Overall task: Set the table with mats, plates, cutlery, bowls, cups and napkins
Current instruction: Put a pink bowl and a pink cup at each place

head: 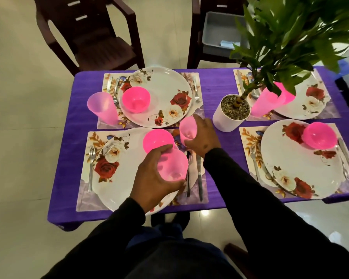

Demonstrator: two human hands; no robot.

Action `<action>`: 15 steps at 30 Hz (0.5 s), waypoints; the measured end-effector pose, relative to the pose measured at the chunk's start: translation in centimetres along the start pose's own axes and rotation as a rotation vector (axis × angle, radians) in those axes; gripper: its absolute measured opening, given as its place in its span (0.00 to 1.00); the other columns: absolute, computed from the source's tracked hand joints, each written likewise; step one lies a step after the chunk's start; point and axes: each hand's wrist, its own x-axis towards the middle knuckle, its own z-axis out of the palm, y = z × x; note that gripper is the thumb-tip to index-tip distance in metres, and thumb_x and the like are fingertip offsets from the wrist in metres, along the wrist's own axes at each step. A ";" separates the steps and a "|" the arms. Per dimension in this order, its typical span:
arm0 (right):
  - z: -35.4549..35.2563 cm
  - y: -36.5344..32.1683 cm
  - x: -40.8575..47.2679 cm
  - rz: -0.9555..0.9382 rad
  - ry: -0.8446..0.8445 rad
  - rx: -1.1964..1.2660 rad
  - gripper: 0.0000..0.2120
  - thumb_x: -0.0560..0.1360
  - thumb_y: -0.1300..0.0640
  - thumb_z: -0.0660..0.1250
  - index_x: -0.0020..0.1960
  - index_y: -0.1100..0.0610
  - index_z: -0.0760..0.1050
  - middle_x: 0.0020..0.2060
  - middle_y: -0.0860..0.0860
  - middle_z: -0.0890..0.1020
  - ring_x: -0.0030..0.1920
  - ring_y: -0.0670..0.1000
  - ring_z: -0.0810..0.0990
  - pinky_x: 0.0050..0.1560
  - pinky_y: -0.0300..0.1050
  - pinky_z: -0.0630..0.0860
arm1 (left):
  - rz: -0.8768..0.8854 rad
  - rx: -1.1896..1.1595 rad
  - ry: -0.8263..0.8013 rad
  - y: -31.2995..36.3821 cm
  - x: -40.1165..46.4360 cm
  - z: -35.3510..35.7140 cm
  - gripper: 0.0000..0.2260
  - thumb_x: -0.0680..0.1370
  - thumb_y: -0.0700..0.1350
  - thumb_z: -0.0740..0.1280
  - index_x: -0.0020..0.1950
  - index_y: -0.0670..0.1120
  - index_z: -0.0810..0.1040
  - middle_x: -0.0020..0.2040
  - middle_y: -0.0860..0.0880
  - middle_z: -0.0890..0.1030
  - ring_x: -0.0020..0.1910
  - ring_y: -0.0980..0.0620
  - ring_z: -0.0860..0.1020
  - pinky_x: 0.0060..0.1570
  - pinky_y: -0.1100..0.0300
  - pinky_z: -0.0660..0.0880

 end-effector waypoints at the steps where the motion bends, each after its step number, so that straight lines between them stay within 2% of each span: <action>1: 0.0 0.0 0.0 -0.003 -0.008 -0.008 0.46 0.67 0.52 0.78 0.78 0.52 0.56 0.69 0.58 0.64 0.68 0.61 0.69 0.65 0.53 0.73 | 0.003 -0.003 -0.002 0.1 0.1 0.1 0.40 0.62 0.47 0.85 0.70 0.56 0.72 0.63 0.62 0.77 0.61 0.60 0.76 0.58 0.56 0.79; 4: -0.1 0.0 0.2 -0.006 -0.020 -0.028 0.46 0.67 0.52 0.78 0.78 0.51 0.56 0.68 0.58 0.64 0.67 0.62 0.69 0.65 0.53 0.74 | 0.014 -0.002 -0.009 0.3 0.4 0.4 0.39 0.62 0.47 0.84 0.70 0.56 0.71 0.63 0.64 0.76 0.61 0.62 0.76 0.58 0.59 0.78; 8: -0.2 -0.1 0.1 -0.002 -0.034 -0.054 0.48 0.66 0.52 0.79 0.77 0.50 0.55 0.68 0.59 0.64 0.67 0.62 0.69 0.65 0.55 0.74 | 0.023 -0.006 -0.021 0.8 0.9 0.6 0.38 0.62 0.53 0.81 0.70 0.56 0.70 0.63 0.63 0.76 0.61 0.61 0.76 0.57 0.63 0.77; 12: -1.0 0.1 -0.3 -0.016 -0.023 -0.072 0.56 0.63 0.48 0.81 0.79 0.49 0.49 0.65 0.61 0.66 0.66 0.63 0.69 0.63 0.55 0.73 | 0.040 0.011 -0.035 0.8 1.3 0.7 0.39 0.64 0.48 0.84 0.70 0.54 0.71 0.65 0.58 0.77 0.61 0.58 0.76 0.55 0.64 0.77; 15: -2.5 0.1 -1.1 0.014 0.005 -0.059 0.56 0.62 0.48 0.81 0.79 0.51 0.50 0.63 0.61 0.67 0.63 0.63 0.69 0.64 0.55 0.71 | 0.065 0.022 -0.044 0.6 1.5 0.9 0.40 0.63 0.47 0.85 0.71 0.53 0.71 0.65 0.57 0.77 0.61 0.57 0.76 0.52 0.73 0.73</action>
